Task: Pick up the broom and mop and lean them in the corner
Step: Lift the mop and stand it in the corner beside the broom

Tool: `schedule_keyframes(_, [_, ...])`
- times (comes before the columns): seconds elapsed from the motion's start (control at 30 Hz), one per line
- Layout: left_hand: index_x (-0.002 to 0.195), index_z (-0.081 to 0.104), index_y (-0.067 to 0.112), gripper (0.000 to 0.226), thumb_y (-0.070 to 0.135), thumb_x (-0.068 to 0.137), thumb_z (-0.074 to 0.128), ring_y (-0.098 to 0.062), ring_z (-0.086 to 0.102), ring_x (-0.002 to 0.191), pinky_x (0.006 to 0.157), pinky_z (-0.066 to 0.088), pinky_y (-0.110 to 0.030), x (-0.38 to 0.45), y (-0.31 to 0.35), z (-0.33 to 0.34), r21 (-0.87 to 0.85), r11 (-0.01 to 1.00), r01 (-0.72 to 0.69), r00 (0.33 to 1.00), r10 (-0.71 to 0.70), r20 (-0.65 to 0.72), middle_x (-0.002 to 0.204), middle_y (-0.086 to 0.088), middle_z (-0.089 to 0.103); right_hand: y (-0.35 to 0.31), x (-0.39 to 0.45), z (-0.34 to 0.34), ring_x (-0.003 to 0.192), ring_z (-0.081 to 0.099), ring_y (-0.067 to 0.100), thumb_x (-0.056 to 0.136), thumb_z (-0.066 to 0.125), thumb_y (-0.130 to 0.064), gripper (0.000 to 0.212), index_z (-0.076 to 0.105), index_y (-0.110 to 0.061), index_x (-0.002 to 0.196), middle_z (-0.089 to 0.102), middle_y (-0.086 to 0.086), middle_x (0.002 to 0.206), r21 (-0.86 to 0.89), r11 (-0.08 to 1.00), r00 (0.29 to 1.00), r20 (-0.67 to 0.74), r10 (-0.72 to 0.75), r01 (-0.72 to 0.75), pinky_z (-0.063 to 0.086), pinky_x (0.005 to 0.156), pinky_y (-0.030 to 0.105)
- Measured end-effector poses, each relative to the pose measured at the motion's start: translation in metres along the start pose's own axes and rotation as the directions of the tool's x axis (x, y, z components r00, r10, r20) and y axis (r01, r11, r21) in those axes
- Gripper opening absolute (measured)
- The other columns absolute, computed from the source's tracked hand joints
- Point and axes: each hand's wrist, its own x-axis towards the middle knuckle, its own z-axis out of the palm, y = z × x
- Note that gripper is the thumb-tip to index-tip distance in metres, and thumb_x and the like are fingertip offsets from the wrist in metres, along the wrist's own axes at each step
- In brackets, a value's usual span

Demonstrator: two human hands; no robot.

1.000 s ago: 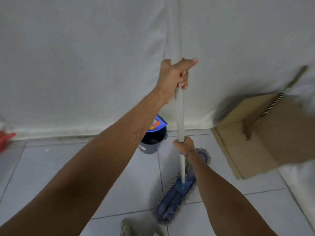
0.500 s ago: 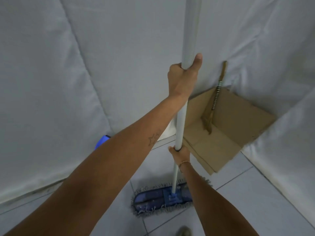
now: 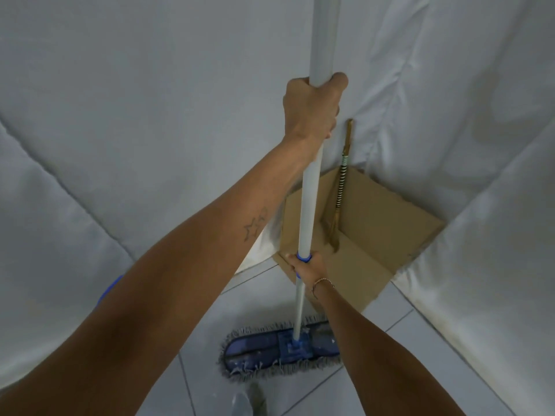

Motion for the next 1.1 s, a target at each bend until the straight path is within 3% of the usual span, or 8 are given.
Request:
schedule_keyframes(0.13, [0.052,0.045,0.016,0.031,0.014,0.076,0.064,-0.009,0.033,0.029,0.037,0.032,-0.021,0.054,-0.014,0.026,-0.030,1.000,-0.006,1.000,0.006,0.002,0.036,0.008,0.039,-0.018,0.065,-0.021,0.048,0.043,0.011,0.082,0.062,-0.009,0.021,0.050,-0.007,0.066,0.044,0.004,0.055,-0.050,0.999,1.000,0.024,0.002,-0.001,0.038,0.038,0.010])
schedule_keyframes(0.3, [0.050,0.045,0.017,0.033,0.014,0.076,0.064,-0.008,0.036,0.030,0.037,0.034,-0.019,0.141,-0.050,0.058,-0.053,0.998,-0.016,1.000,0.016,-0.007,0.036,0.008,0.041,-0.033,0.160,-0.041,0.056,0.046,0.016,0.084,0.063,-0.011,0.026,0.048,-0.010,0.063,0.049,0.011,0.067,-0.103,0.995,0.999,0.041,0.013,-0.009,0.043,0.053,0.022])
schedule_keyframes(0.53, [0.048,0.042,0.018,0.036,0.015,0.076,0.064,-0.009,0.035,0.032,0.037,0.033,-0.019,0.245,-0.081,0.098,-0.055,0.998,-0.006,0.998,0.003,-0.058,0.039,0.006,0.039,-0.060,0.274,-0.069,0.056,0.050,0.018,0.081,0.066,-0.013,0.027,0.049,-0.012,0.060,0.053,0.011,0.065,-0.125,0.991,0.999,0.020,0.041,-0.039,0.046,0.054,0.024])
schedule_keyframes(0.77, [0.049,0.045,0.017,0.032,0.016,0.076,0.063,-0.008,0.035,0.031,0.036,0.034,-0.020,0.316,-0.116,0.135,-0.051,0.998,0.046,0.995,-0.050,-0.089,0.036,0.008,0.039,-0.065,0.355,-0.099,0.066,0.054,0.022,0.081,0.067,-0.013,0.016,0.054,-0.003,0.076,0.057,0.015,0.076,-0.123,0.989,0.995,0.040,0.094,-0.088,0.047,0.057,0.026])
schedule_keyframes(0.97, [0.050,0.044,0.017,0.032,0.015,0.077,0.063,-0.009,0.033,0.031,0.035,0.032,-0.020,0.375,-0.159,0.173,-0.041,0.996,0.079,0.980,-0.085,-0.181,0.035,0.009,0.037,-0.065,0.420,-0.128,0.069,0.051,0.022,0.082,0.066,-0.013,0.016,0.054,-0.004,0.076,0.054,0.014,0.076,-0.127,0.984,0.981,0.135,0.139,-0.122,0.044,0.062,0.031])
schedule_keyframes(1.1, [0.050,0.045,0.017,0.033,0.016,0.077,0.063,-0.008,0.034,0.031,0.036,0.032,-0.019,0.406,-0.189,0.196,-0.023,0.995,0.094,0.970,-0.097,-0.222,0.034,0.010,0.038,-0.056,0.460,-0.146,0.070,0.051,0.020,0.082,0.064,-0.010,0.013,0.054,-0.004,0.077,0.052,0.013,0.076,-0.142,0.980,0.969,0.187,0.165,-0.139,0.044,0.057,0.024])
